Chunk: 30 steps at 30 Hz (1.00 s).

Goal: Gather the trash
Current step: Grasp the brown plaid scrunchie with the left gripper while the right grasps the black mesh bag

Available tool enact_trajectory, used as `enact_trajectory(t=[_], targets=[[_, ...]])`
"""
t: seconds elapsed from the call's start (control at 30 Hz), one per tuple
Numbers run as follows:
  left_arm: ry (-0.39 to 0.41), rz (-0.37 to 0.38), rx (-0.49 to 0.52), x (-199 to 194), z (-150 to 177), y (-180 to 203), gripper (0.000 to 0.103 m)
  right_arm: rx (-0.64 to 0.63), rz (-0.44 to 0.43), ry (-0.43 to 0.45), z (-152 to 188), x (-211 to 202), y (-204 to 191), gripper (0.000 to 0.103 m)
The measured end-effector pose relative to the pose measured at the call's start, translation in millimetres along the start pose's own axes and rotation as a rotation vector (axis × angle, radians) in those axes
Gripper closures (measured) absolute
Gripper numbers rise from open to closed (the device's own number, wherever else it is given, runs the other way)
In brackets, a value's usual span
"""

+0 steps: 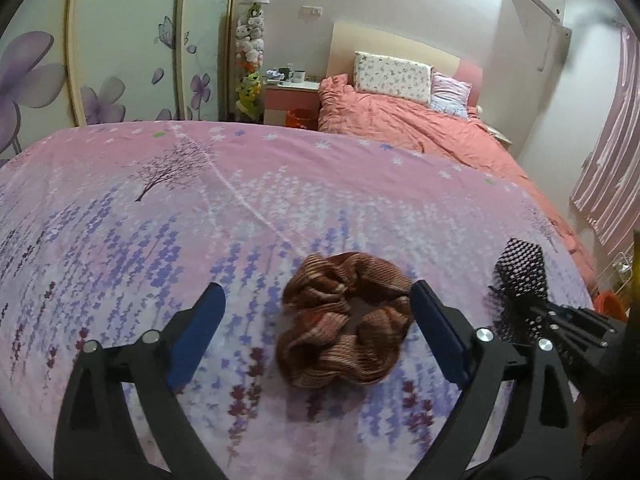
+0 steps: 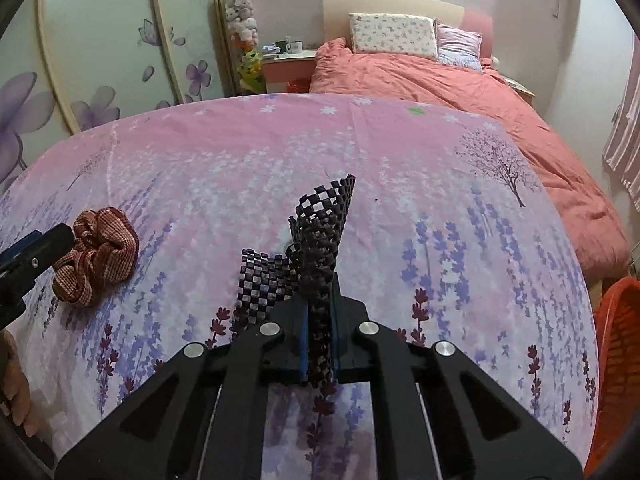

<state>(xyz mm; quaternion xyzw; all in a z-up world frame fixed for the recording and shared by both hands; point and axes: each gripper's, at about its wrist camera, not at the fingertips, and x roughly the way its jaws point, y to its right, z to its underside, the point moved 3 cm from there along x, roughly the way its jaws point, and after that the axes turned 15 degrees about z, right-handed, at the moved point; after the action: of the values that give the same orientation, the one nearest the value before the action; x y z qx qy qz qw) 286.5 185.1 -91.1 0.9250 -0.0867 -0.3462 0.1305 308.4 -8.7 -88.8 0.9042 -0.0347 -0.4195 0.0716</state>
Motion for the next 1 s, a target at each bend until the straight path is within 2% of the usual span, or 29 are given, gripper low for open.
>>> enact_trajectory(t=[0.1, 0.3, 0.4, 0.57, 0.63, 0.7, 0.8, 1.0], targets=[[-0.026, -0.039, 0.019, 8, -1, 3, 0.012, 0.017, -0.015, -0.008, 0, 3, 2, 0.094], [-0.075, -0.032, 0.054, 24, -1, 11, 0.011, 0.042, -0.042, -0.02, 4, 5, 10, 0.092], [-0.096, -0.037, 0.074, 30, 2, 14, 0.006, 0.044, -0.046, -0.021, 5, 6, 11, 0.091], [-0.149, -0.059, 0.091, 45, 3, 17, 0.008, 0.043, -0.045, -0.021, 5, 6, 12, 0.091], [-0.162, -0.066, 0.099, 49, 3, 18, 0.019, 0.042, -0.045, -0.02, 5, 6, 12, 0.091], [-0.184, -0.066, 0.101, 55, 4, 18, 0.042, 0.037, -0.05, -0.016, 5, 5, 12, 0.092], [-0.175, -0.048, 0.109, 53, 4, 19, 0.061, 0.022, -0.049, -0.003, 8, 1, 12, 0.095], [-0.128, -0.051, 0.145, 37, 4, 28, 0.066, 0.073, -0.083, 0.034, 15, -19, 33, 0.096]])
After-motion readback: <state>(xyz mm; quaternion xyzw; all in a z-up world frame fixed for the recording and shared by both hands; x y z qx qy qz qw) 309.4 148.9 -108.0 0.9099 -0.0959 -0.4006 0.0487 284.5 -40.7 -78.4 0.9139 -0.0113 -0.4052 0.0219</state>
